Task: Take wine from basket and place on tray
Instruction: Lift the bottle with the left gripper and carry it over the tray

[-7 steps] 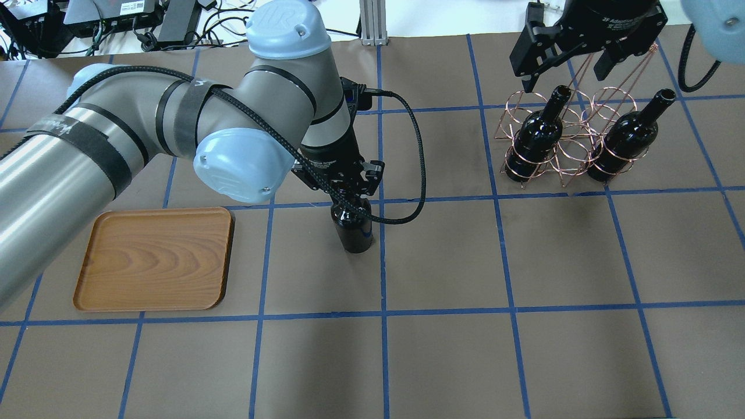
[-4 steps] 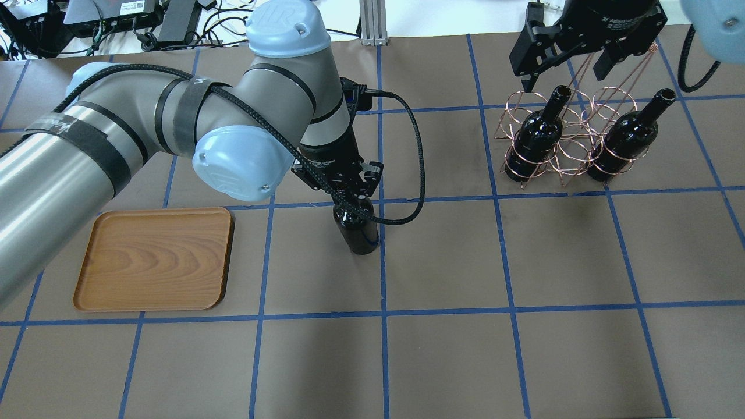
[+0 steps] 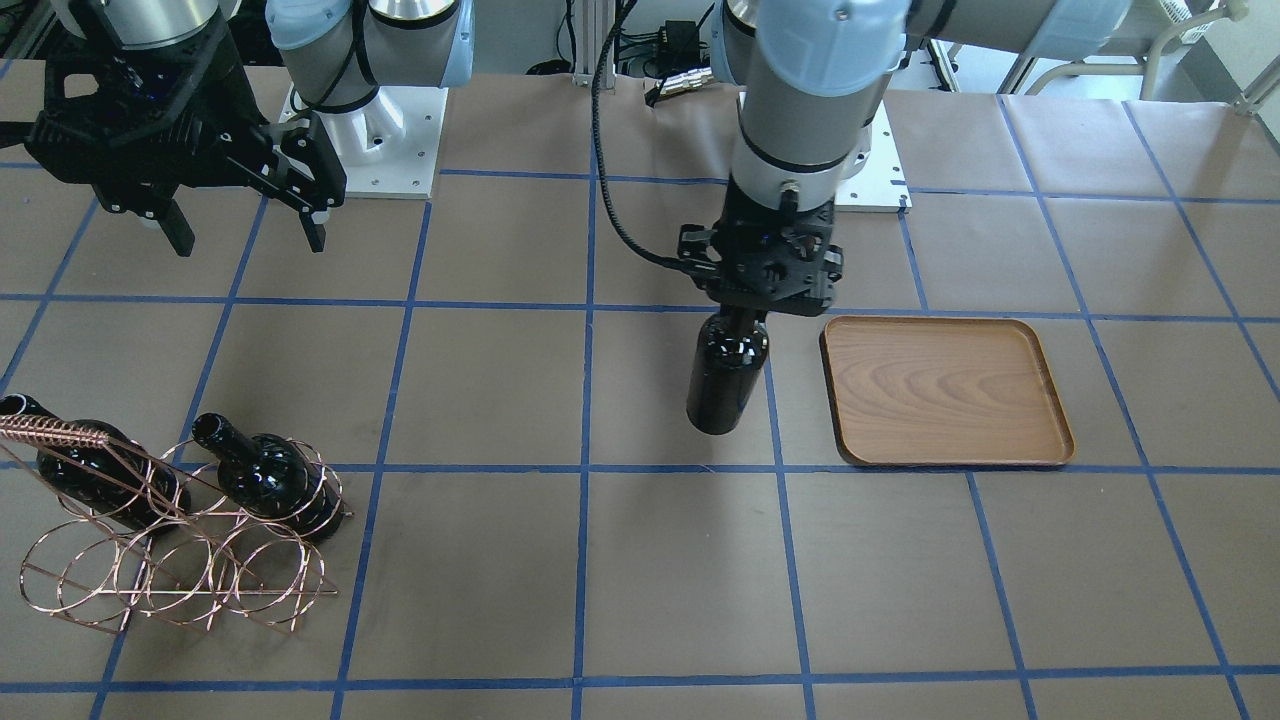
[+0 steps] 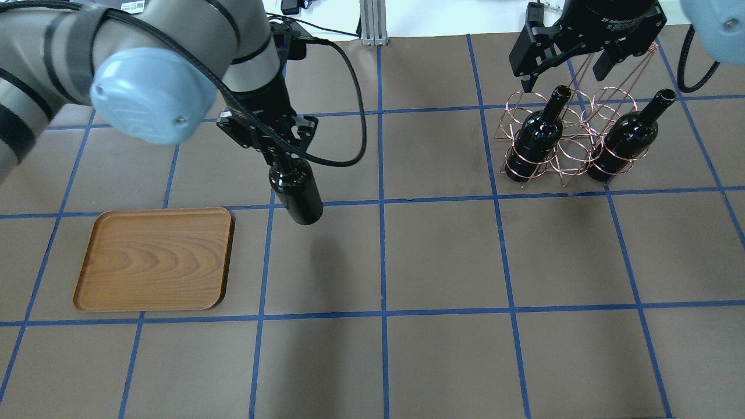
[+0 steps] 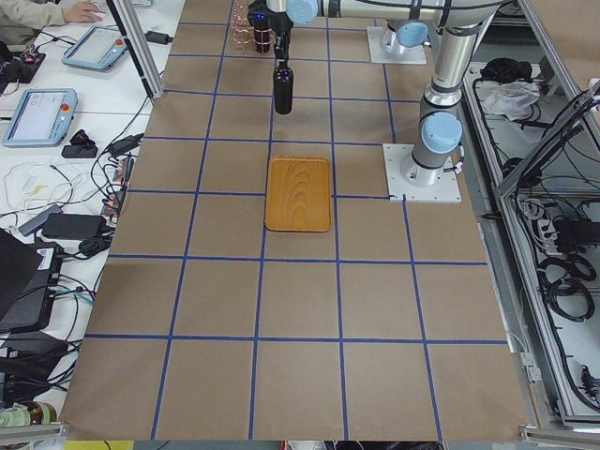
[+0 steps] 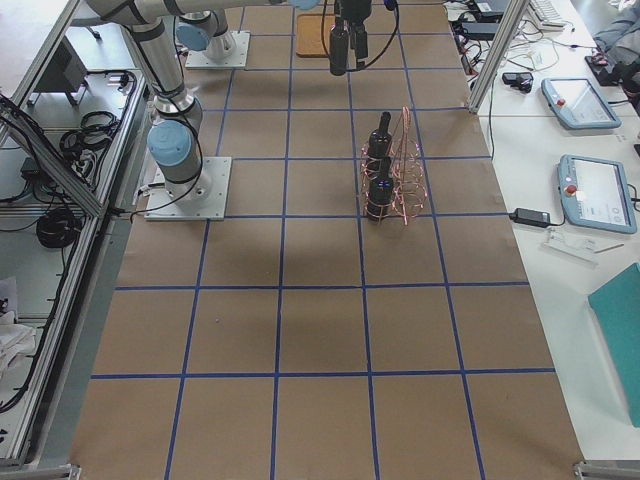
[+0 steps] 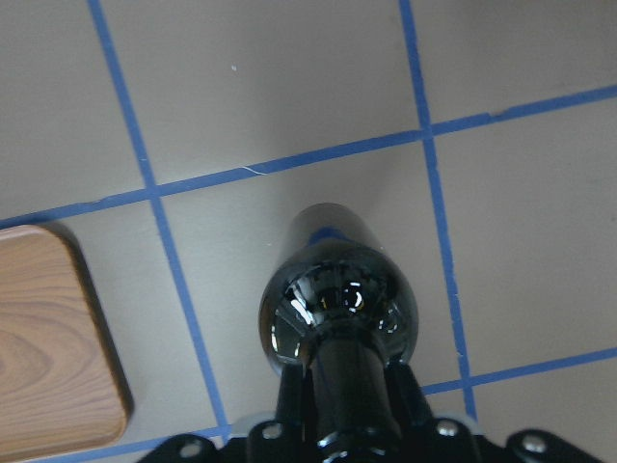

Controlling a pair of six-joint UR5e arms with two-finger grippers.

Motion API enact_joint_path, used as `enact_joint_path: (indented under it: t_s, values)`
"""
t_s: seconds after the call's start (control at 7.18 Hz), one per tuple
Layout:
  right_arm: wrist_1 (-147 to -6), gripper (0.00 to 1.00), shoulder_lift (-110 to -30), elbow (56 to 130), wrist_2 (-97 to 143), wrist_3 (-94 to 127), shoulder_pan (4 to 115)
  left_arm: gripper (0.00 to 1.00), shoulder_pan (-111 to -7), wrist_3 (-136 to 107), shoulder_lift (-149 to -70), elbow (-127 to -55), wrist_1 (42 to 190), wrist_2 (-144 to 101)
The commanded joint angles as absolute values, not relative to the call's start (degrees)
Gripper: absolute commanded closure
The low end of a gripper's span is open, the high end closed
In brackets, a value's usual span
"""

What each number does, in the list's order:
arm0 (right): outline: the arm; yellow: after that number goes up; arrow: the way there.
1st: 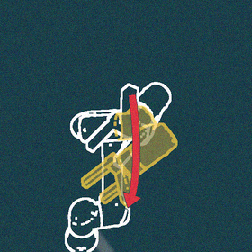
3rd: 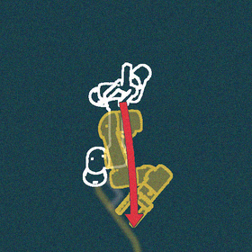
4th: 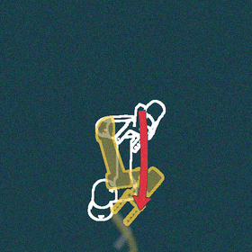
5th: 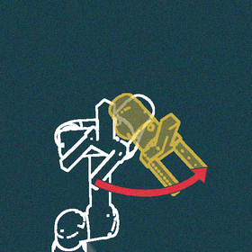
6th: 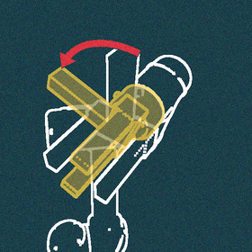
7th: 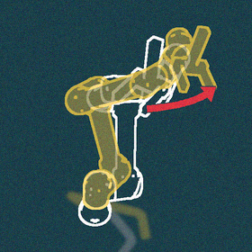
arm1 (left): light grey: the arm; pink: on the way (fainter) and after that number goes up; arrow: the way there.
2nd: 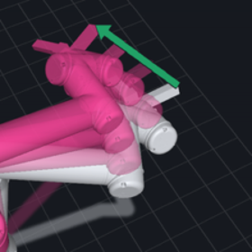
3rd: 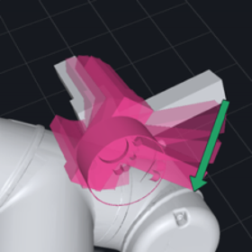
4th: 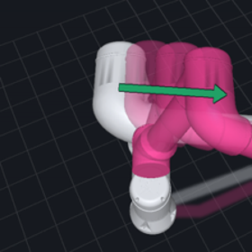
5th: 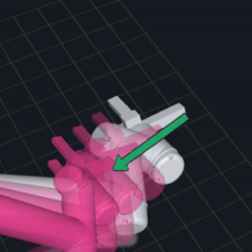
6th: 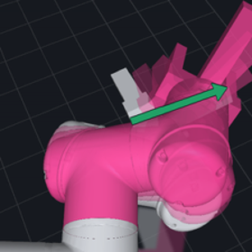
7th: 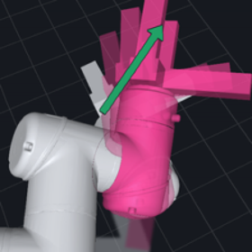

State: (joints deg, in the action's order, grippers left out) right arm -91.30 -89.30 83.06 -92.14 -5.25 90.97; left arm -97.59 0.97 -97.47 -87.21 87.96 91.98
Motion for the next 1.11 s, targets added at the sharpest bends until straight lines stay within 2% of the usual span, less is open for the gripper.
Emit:
enact_joint_path:
  t_s: [0.0,0.42,0.7,0.97]
  values:
    - [-91.3,0.00,-89.2,83.1,-92.1,-5.1,91.0,1.00,-85.7,11.5,-95.0,-87.7,89.5,94.9]
    - [-91.3,0.00,-89.4,83.1,-92.1,-5.2,91.0,1.00,-71.2,25.5,-93.4,-93.9,88.9,94.7]
    - [-91.3,0.00,-89.4,83.1,-92.1,-5.2,91.0,1.00,-66.0,31.4,-92.5,-98.2,86.6,94.3]
    - [-91.3,0.00,-89.3,83.1,-92.0,-5.1,91.0,1.00,-64.3,32.3,-93.0,-99.1,86.5,94.7]
